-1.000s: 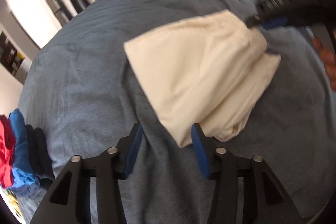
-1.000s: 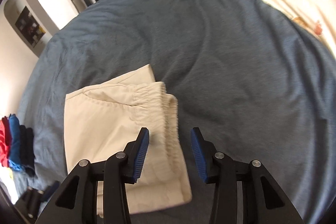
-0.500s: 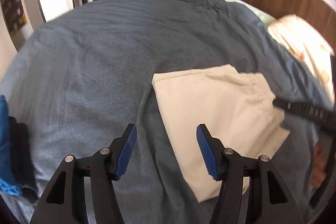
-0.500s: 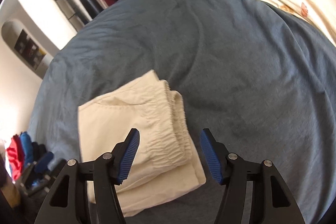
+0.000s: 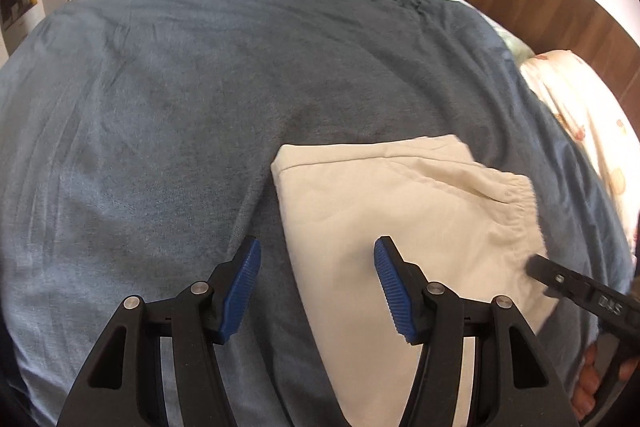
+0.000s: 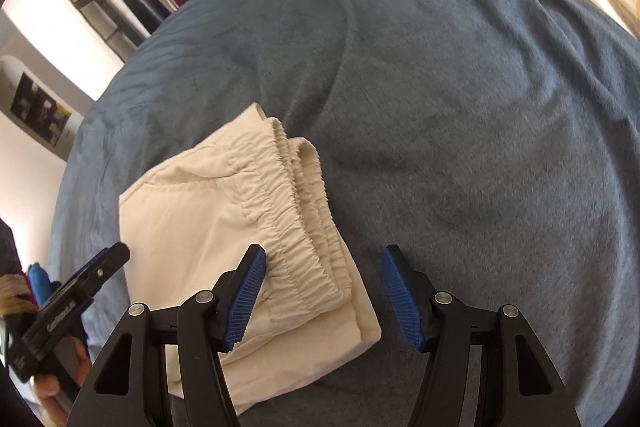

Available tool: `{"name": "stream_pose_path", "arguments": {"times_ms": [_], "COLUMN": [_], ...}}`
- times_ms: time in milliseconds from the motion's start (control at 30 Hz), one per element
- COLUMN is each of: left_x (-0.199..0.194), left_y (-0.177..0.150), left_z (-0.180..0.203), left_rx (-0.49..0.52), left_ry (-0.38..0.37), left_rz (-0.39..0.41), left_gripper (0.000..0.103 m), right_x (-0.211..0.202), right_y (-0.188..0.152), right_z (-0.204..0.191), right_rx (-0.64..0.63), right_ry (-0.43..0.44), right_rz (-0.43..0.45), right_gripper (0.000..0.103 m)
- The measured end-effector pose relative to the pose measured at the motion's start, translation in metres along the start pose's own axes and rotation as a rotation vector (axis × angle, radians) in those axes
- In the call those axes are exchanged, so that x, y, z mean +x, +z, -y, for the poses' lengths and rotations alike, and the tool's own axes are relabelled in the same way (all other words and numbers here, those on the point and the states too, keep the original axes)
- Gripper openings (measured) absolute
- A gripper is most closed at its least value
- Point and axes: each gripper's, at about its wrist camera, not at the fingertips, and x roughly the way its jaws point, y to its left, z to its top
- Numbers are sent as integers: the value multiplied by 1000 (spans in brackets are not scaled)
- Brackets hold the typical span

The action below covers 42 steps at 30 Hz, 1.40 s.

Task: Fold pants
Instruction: 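Lower the right tool onto the folded pants' waistband edge, then grasp the folded pants with the right tool while the left tool grips the fold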

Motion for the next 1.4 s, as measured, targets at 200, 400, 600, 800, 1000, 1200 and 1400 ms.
{"name": "stream_pose_path", "arguments": {"times_ms": [200, 400, 600, 800, 1000, 1200, 1400], "left_x": [22, 40, 56, 63, 49, 13, -24], "left_y": [1, 8, 15, 16, 20, 27, 35], "left_z": [-4, 1, 1, -5, -3, 2, 9], "left_rx": [-22, 10, 10, -66, -42, -33, -11], "left_ry": [-34, -46, -66, -115, -137, -151, -136], "left_rz": [-37, -48, -53, -61, -52, 2, 70], "left_gripper": [58, 59, 60, 51, 16, 11, 10], "right_x": [8, 16, 33, 37, 38, 15, -10], "right_y": [-3, -9, -13, -15, -11, -5, 2], "right_z": [-3, 0, 4, -3, -16, -33, -38], "right_rx": [-23, 6, 30, 19, -2, -56, -50], "right_ry": [-24, -13, 33, 18, 7, 12, 44], "right_rz": [-24, -48, -77, -83, -78, -32, 2], "right_gripper": [61, 61, 61, 54, 42, 29, 28]}}
